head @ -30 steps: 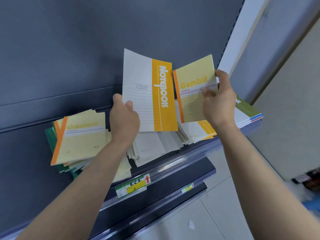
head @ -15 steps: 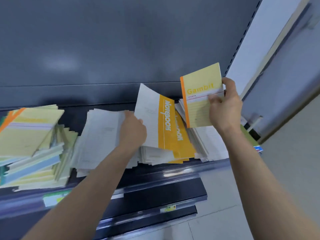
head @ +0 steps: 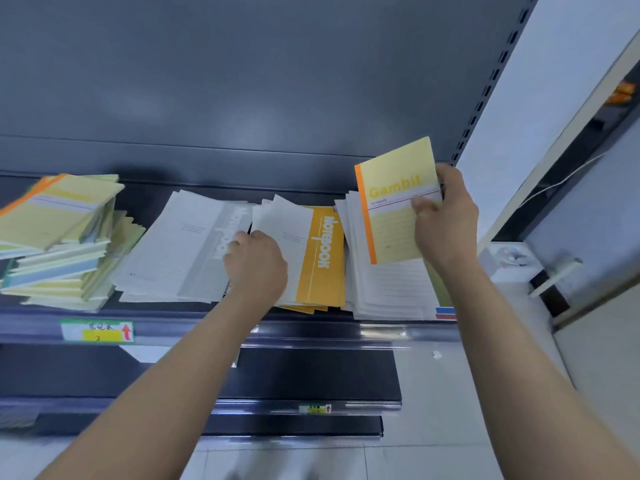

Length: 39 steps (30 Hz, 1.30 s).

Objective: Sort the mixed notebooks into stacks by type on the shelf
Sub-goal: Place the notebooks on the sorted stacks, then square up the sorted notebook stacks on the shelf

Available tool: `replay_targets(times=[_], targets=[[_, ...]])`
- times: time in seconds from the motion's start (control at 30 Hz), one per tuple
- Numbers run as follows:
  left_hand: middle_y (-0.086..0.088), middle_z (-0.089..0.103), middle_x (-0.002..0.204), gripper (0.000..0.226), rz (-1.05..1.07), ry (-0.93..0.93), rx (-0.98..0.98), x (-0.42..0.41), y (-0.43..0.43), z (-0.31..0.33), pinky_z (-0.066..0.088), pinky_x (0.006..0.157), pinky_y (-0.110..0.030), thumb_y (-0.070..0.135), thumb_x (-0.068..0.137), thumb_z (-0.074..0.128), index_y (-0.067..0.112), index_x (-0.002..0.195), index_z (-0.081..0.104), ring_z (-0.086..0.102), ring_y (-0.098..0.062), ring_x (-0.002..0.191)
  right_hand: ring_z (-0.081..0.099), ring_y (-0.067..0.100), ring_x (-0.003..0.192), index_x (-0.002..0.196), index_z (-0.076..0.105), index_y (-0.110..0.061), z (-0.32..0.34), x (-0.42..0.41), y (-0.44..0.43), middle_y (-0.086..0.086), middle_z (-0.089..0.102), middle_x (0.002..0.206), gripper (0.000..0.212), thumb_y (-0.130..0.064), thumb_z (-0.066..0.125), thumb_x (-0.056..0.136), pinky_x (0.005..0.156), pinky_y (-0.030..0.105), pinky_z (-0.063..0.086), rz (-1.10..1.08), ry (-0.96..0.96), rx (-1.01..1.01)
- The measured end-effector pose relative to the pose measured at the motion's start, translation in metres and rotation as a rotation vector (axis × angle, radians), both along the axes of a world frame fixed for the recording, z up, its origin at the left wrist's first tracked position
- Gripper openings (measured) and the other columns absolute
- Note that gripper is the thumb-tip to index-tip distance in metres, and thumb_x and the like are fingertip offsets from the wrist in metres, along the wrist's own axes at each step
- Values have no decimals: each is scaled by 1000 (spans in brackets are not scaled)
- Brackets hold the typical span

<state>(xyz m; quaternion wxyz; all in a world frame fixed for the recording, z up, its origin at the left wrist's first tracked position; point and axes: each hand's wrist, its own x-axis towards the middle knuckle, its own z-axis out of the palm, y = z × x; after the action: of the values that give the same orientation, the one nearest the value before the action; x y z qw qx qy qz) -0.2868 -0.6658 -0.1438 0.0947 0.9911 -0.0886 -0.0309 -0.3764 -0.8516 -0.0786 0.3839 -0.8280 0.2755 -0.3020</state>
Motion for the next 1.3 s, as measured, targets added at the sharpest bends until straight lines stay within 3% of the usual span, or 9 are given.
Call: replay_targets(times=[0.07,0.17,0.33,0.47,0.7,0.87,0.93,1.13,1.3], targets=[[-14,42,122,44,2,-84,150,-4,-3,3,39,87,-36,31,89,57,1,120,45,45,-30,110,51,15,89,124,46,-21,0,-5,-6,-7,54,100,37,-2,45,93,56,13,35,-8,-10,12],[-13,42,121,40,-59,-199,179,-10,-11,9,37,88,-37,26,88,57,4,119,44,44,-30,109,52,15,87,126,44,-23,3,-13,-15,-6,54,99,36,-4,44,95,52,13,33,-31,-14,29],[-10,42,126,34,-344,-269,-201,-26,-35,29,32,93,-35,22,94,52,9,126,47,42,-27,114,51,14,88,128,43,-21,8,-23,-31,-7,54,99,37,-4,44,95,52,9,32,-54,-34,-1],[-5,45,122,30,-476,-308,-342,-34,-47,40,29,95,-32,19,95,50,14,124,51,43,-23,112,53,14,89,129,42,-21,8,-27,-36,-6,54,101,38,-4,44,95,52,12,34,-62,-42,23],[-6,50,118,26,-509,-379,-405,-38,-41,48,30,93,-31,15,95,50,12,120,56,45,-23,109,52,15,88,125,44,-20,7,-16,-26,-6,54,102,35,-3,44,95,52,11,32,-4,-21,1],[-9,54,111,22,-490,-468,-378,-26,-15,56,33,89,-35,11,92,53,9,113,59,49,-26,102,52,13,93,125,44,-20,12,8,2,-9,54,104,35,-3,44,94,67,21,40,80,-46,-4],[-10,56,108,20,-482,-497,-370,-20,1,58,35,86,-37,9,91,55,7,110,61,51,-28,99,51,12,94,125,44,-20,14,21,19,-9,54,103,35,-4,44,94,64,20,39,118,-43,-6],[-13,59,89,19,-416,-590,-339,6,81,59,39,73,-35,7,76,57,5,93,64,57,-35,80,49,10,95,125,44,-21,16,74,97,-11,53,105,33,-6,45,95,68,21,40,249,-42,-21],[-14,58,84,19,-339,-606,-306,37,175,63,45,68,-40,7,74,57,4,92,64,58,-36,76,52,13,95,124,46,-21,14,126,195,-9,55,101,36,-3,46,93,77,26,38,352,-55,-8]])
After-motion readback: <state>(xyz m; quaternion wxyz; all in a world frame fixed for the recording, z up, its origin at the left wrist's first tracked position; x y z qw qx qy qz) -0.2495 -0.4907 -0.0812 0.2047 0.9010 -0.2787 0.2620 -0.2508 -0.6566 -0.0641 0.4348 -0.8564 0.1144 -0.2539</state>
